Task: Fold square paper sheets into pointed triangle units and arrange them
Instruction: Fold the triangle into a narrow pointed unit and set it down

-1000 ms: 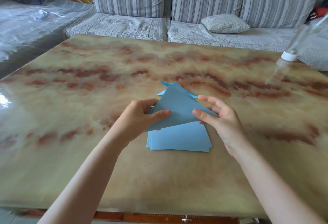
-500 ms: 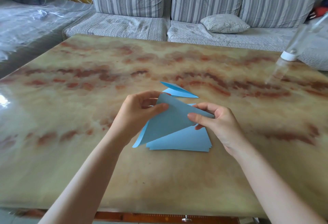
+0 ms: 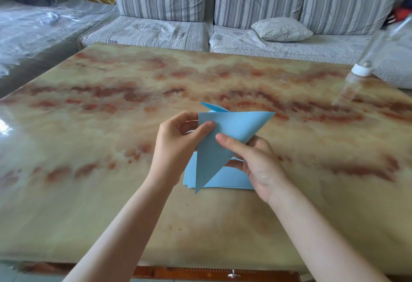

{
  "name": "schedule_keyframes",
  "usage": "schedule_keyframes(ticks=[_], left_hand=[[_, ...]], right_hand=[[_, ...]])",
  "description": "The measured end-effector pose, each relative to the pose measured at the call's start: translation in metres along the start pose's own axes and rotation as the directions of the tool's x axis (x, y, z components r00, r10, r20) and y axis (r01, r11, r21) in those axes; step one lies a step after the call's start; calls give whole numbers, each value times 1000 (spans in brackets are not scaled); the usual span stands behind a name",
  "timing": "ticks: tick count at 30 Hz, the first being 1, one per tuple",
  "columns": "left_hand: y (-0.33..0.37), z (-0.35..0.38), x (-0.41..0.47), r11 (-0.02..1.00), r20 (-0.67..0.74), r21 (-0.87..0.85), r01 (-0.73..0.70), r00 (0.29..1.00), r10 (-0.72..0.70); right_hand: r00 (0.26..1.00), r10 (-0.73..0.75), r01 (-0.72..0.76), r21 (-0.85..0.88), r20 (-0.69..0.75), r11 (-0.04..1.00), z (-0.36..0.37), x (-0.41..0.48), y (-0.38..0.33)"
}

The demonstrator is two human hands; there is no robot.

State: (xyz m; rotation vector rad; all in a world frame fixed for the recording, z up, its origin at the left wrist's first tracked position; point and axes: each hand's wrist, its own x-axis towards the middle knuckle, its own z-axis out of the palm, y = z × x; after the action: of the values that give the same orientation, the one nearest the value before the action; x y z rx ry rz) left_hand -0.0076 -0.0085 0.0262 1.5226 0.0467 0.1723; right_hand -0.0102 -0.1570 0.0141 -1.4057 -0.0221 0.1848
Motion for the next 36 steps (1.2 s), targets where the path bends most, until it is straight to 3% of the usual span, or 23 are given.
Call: schedule_keyframes(ticks=[5,13,36], left_hand=[[3,-1,0,999,27,-49,8,1000,-7],[5,-5,1,986,75,-148,73,995,-62],[7,-7,-2,974,127,-204,95,989,-70]], right_hand=[[997,15,-14,7,-71,1000,-2,2,-3],[998,16,-16,-2,-56,1000,-3,2,-5],[1000,7,-7,22,-16,1000,-5,0,-9]])
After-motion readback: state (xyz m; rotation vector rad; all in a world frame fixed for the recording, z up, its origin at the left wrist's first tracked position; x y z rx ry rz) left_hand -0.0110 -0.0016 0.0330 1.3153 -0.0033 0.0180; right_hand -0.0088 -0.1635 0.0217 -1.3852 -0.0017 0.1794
